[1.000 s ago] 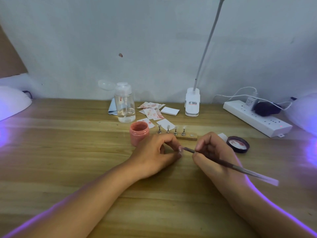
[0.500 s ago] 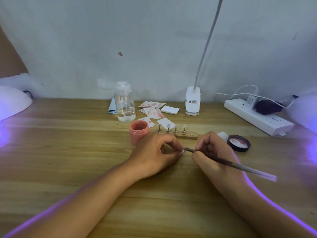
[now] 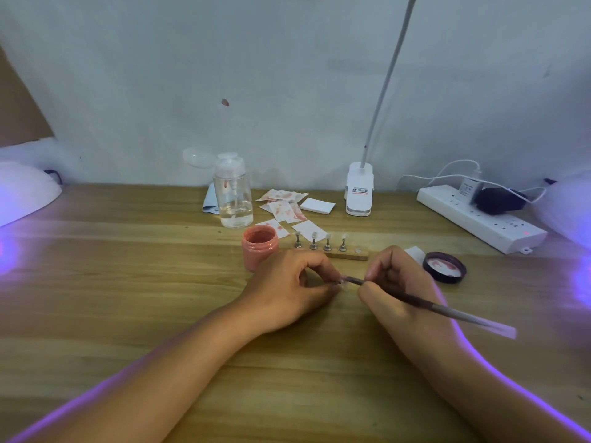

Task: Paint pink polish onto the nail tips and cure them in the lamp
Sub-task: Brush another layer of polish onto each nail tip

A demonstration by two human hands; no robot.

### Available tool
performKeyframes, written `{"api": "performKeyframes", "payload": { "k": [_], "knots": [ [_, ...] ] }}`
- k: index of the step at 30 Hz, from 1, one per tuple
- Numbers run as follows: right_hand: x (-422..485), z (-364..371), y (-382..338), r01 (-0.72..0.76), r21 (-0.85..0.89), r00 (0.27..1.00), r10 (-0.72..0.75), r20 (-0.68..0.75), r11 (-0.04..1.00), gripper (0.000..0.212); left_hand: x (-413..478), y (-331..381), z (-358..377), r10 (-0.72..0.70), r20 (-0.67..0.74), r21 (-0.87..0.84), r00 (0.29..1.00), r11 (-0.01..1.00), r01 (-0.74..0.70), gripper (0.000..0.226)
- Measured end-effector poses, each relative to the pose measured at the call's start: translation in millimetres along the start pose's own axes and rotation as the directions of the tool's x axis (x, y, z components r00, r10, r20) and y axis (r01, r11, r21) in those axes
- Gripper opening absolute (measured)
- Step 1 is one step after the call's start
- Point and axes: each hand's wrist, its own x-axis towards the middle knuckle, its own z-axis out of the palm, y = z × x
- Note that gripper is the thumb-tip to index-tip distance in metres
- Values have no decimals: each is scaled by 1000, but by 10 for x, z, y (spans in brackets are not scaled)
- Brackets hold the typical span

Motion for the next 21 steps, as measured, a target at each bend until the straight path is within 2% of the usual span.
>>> {"api": "performKeyframes", "payload": {
  "k": [11,15,19,21],
  "knots": [
    [-9,-6,-30,2,11,1000,-2,-27,1000,10,3,-8,-1,-7,-19,-12,1000,1000,6,19],
    [-6,-15,-34,76,62,987,-66,-148,995,12,-4,6,-17,-6,10,-40,1000,999,7,17],
    [-22,8,-55,168,22,960,-158,-230,986,16,19,-10,-59,-4,5,-102,1000,995,4,15],
    [-17,26,-102,182,92,955,-154,-255,979,16,30,-5,-81,9,17,-98,1000,995,-7,13]
  ]
}}
